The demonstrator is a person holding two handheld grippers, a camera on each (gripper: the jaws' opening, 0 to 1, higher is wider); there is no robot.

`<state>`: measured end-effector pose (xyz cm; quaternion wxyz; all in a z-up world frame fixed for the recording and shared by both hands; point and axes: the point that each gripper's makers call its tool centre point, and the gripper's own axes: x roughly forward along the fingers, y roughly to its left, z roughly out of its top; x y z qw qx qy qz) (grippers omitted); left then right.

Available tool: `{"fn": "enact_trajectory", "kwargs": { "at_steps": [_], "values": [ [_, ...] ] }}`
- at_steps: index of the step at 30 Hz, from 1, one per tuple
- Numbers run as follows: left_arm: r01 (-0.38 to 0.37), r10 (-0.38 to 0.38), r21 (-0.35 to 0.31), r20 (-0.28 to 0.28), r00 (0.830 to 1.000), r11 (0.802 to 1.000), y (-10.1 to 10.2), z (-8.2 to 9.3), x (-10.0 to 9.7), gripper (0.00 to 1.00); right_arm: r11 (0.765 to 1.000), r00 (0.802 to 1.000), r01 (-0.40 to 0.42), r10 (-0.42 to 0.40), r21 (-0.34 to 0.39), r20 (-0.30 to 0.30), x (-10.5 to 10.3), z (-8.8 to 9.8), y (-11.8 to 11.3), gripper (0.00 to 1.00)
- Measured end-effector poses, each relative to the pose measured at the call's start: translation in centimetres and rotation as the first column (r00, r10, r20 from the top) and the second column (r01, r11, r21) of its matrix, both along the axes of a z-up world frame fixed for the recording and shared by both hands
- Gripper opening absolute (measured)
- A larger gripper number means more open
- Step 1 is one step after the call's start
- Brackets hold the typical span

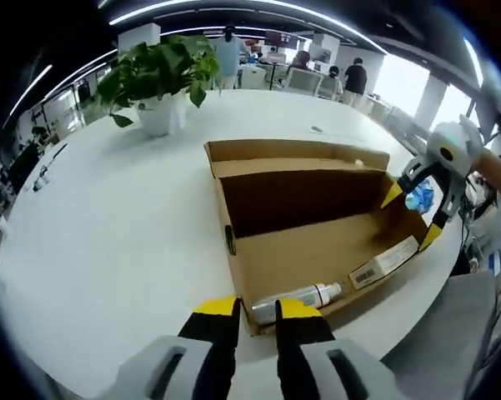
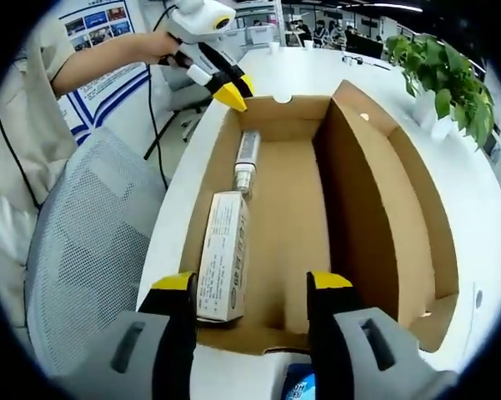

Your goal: Operate the shoe box by opening the lid, removing the specified soft item, and placing it in the target area until the item is outside and the box remains undamaged.

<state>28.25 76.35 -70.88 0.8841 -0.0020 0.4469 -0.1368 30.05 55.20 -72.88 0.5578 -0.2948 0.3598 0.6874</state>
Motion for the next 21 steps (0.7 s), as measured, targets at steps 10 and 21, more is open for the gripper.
{"fn": "enact_trajectory", "kwargs": {
  "at_steps": [10, 21],
  "values": [
    [-0.042, 0.041, -0.032, -0.012, 0.999, 0.999, 0.4, -0.4, 0.0, 0.09, 1.0, 1.0, -0.012, 0.012, -0.029, 0.006, 0.0, -0.5, 0.1, 0.5],
    [-0.05, 0.049, -0.047, -0.012, 0.999, 0.998, 0.4, -0.4, -0.1, 0.09, 0.999, 1.0, -0.017, 0.018, -0.035, 0.016, 0.1, 0.1, -0.2, 0.48]
  ]
}}
